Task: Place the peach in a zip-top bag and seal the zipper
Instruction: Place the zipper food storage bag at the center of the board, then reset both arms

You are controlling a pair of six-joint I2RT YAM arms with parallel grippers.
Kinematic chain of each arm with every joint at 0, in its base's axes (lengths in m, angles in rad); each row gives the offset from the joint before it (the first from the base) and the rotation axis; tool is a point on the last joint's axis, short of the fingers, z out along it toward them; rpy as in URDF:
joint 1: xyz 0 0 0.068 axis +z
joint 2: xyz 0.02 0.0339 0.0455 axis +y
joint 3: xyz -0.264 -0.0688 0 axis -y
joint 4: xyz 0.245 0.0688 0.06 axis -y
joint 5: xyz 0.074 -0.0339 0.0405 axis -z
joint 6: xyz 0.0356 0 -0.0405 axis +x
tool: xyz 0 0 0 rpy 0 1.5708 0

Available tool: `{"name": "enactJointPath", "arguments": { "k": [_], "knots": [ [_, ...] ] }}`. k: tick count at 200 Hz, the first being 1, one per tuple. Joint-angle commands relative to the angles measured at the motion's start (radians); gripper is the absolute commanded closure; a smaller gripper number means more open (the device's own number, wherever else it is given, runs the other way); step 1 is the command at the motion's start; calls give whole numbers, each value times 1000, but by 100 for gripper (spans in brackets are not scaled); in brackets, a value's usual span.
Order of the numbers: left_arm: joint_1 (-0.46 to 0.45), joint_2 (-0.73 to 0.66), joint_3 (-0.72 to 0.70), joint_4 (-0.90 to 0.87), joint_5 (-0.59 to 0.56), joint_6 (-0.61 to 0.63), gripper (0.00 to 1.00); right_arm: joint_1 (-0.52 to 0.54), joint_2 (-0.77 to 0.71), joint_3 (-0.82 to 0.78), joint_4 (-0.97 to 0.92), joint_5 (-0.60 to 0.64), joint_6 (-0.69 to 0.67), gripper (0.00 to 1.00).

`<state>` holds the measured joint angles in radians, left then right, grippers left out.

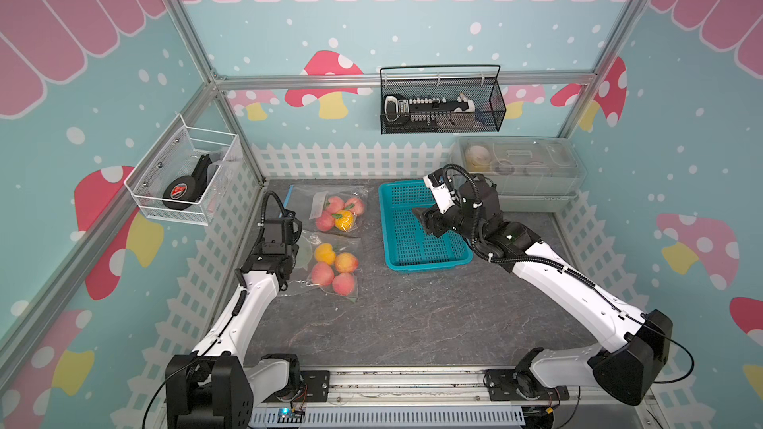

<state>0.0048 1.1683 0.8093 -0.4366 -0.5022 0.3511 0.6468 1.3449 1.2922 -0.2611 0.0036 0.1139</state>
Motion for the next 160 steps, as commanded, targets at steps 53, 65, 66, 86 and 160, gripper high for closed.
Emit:
{"name": "enactJointPath", "arguments": {
  "k": [53, 65, 66, 86, 160],
  "knots": [
    [16, -49, -19, 72, -22, -12, 1, -12, -26, -23, 17, -2, 13, 29],
    [16, -66, -13, 75, -1, -27, 1, -12, -28, -32, 23, 9, 15, 29],
    [16, -68, -12, 75, 1, -29, 1, -12, -28, -32, 25, 10, 15, 29],
    [16, -121, 11, 52, 89, -99, 1, -13, -47, -65, 53, 44, 17, 29],
    [14, -319, 66, 48, 349, -702, 1, -33, -160, -297, 230, 373, 25, 29]
  ]
}}
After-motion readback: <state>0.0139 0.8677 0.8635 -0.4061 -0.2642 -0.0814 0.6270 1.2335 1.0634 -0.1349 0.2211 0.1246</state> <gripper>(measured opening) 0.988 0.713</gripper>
